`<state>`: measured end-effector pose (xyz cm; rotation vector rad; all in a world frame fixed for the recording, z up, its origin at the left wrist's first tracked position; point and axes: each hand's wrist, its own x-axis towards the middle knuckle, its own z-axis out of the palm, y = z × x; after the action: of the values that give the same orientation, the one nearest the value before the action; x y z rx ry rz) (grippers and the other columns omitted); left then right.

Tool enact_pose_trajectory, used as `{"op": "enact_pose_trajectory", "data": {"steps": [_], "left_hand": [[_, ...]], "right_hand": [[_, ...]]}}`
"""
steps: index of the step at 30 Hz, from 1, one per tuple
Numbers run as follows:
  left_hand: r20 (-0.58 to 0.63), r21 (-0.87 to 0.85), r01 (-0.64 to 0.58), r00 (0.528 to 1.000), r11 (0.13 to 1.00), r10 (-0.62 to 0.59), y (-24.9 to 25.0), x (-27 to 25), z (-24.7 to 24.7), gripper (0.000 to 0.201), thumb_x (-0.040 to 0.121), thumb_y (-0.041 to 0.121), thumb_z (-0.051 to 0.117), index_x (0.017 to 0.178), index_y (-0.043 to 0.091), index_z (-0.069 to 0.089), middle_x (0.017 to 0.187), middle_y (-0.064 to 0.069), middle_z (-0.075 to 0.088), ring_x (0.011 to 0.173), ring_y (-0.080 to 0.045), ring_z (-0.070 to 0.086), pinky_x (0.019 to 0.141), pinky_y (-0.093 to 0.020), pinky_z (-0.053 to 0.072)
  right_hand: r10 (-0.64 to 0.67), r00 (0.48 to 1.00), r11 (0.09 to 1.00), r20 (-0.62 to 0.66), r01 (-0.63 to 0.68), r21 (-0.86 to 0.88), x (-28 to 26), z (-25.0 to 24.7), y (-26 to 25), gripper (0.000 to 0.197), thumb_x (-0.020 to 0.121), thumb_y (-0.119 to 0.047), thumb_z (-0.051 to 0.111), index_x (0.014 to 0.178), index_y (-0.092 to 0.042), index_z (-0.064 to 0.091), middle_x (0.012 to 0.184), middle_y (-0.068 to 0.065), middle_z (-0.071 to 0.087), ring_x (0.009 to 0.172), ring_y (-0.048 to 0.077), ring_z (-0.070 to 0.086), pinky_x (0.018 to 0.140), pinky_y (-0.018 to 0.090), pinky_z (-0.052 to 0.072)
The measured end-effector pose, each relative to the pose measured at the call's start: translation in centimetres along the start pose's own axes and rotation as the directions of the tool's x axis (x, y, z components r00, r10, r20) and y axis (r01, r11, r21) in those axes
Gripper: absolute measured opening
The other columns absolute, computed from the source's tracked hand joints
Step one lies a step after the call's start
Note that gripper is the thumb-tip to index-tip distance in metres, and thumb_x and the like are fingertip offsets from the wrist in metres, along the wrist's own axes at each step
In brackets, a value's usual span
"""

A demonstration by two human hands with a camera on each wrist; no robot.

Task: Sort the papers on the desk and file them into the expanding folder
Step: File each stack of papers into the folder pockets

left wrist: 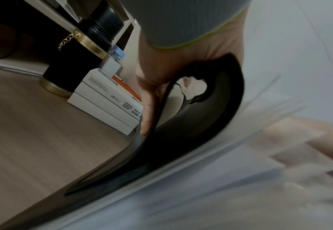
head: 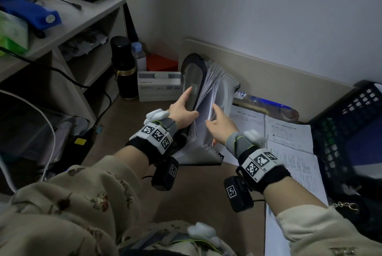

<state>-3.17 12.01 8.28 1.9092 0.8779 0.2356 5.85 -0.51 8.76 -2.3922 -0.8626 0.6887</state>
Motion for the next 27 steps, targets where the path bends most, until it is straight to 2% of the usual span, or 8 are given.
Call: {"op": "enact_pose_trajectory", "data": {"steps": [2, 4, 7, 9, 15, 20, 23, 27], "left_hand": [[-0.017, 0.003, -0.012, 1.0, 1.0, 0.012, -0.1, 0.1, 0.1, 0.082, 0.083, 0.028, 0.064, 0.148, 0.05, 0.018, 0.144, -0.002, 0.048, 0.122, -0.026, 0.052, 0.094, -0.028, 0.039], [-0.029, 0.005, -0.026, 0.999, 1.0, 0.026, -0.3, 0.2, 0.2, 0.079, 0.085, 0.037, 0.066, 0.148, 0.048, 0.02, 0.147, 0.0, 0.045, 0.131, -0.025, 0.046, 0.102, -0.029, 0.035], [-0.043, -0.001, -0.036, 0.998, 0.999, 0.036, -0.4, 0.3, 0.0, 0.077, 0.086, 0.048, 0.065, 0.149, 0.046, 0.022, 0.148, 0.002, 0.044, 0.136, -0.023, 0.041, 0.109, -0.03, 0.032], [-0.052, 0.0, -0.037, 0.998, 0.999, 0.037, -0.4, 0.3, -0.1, 0.076, 0.086, 0.05, 0.065, 0.149, 0.045, 0.023, 0.149, 0.002, 0.044, 0.137, -0.022, 0.04, 0.11, -0.03, 0.031], [-0.041, -0.043, -0.012, 0.999, 0.999, 0.01, -0.2, 0.3, -0.6, 0.095, 0.072, 0.051, 0.078, 0.149, 0.044, 0.024, 0.15, 0.005, 0.042, 0.138, -0.019, 0.037, 0.113, -0.033, 0.031], [-0.005, -0.045, 0.027, 1.0, 0.999, -0.027, -0.2, 0.8, -0.9, 0.096, 0.072, 0.017, 0.075, 0.149, 0.046, 0.024, 0.148, 0.0, 0.043, 0.134, -0.018, 0.042, 0.107, -0.028, 0.037], [-0.004, -0.025, 0.015, 1.0, 1.0, -0.015, -0.1, 0.7, -0.6, 0.091, 0.076, 0.017, 0.068, 0.149, 0.046, 0.022, 0.148, 0.0, 0.044, 0.131, -0.021, 0.045, 0.105, -0.026, 0.038], [0.023, -0.003, 0.02, 1.0, 1.0, -0.02, -0.1, 0.6, -0.5, 0.089, 0.078, 0.02, 0.064, 0.149, 0.049, 0.019, 0.146, 0.001, 0.044, 0.126, -0.023, 0.048, 0.1, -0.028, 0.04]], "right_hand": [[-0.029, 0.999, 0.999, 0.018, 0.03, -0.037, 0.0, 0.3, -0.2, 0.07, 0.094, -0.032, 0.042, 0.15, -0.033, -0.001, 0.065, -0.006, 0.059, 0.055, 0.023, 0.059, 0.063, 0.038, 0.053], [-0.035, 0.997, 0.998, 0.063, 0.038, -0.042, 0.0, 0.5, -0.4, 0.073, 0.094, -0.036, 0.042, 0.15, -0.03, -0.005, 0.083, -0.008, 0.068, 0.058, 0.02, 0.061, 0.063, 0.035, 0.053], [-0.082, 0.983, 0.99, 0.161, 0.098, -0.097, 0.0, 0.7, -1.0, 0.05, 0.096, -0.035, 0.041, 0.143, -0.023, 0.033, 0.118, 0.002, 0.066, 0.085, 0.025, 0.067, 0.078, 0.038, 0.055], [-0.126, 0.97, 0.977, 0.21, 0.158, -0.144, 0.0, 0.7, -1.3, 0.032, 0.096, -0.035, 0.039, 0.118, -0.021, 0.056, 0.104, 0.008, 0.069, 0.083, 0.027, 0.067, 0.08, 0.044, 0.055], [-0.16, 0.952, 0.964, 0.26, 0.207, -0.168, 0.3, 1.1, -1.2, 0.035, 0.095, -0.039, 0.037, 0.105, -0.014, 0.059, 0.09, 0.011, 0.068, 0.081, 0.028, 0.065, 0.081, 0.048, 0.053], [-0.25, 0.932, 0.966, 0.262, 0.258, 0.004, 0.7, 0.8, 0.3, 0.029, 0.094, -0.04, 0.044, 0.106, -0.025, 0.065, 0.094, 0.006, 0.07, 0.076, 0.018, 0.063, 0.083, 0.044, 0.054], [-0.33, 0.943, 0.929, 0.053, 0.314, 0.199, 0.4, 0.2, 1.0, 0.026, 0.095, -0.023, 0.05, 0.116, -0.02, 0.066, 0.104, 0.002, 0.071, 0.06, 0.004, 0.063, 0.075, 0.036, 0.056], [-0.249, 0.878, 0.866, -0.408, 0.391, 0.312, 0.4, -0.4, 3.1, 0.031, 0.095, -0.012, 0.046, 0.123, -0.023, 0.055, 0.105, -0.017, 0.065, 0.064, 0.021, 0.064, 0.059, 0.033, 0.056]]}}
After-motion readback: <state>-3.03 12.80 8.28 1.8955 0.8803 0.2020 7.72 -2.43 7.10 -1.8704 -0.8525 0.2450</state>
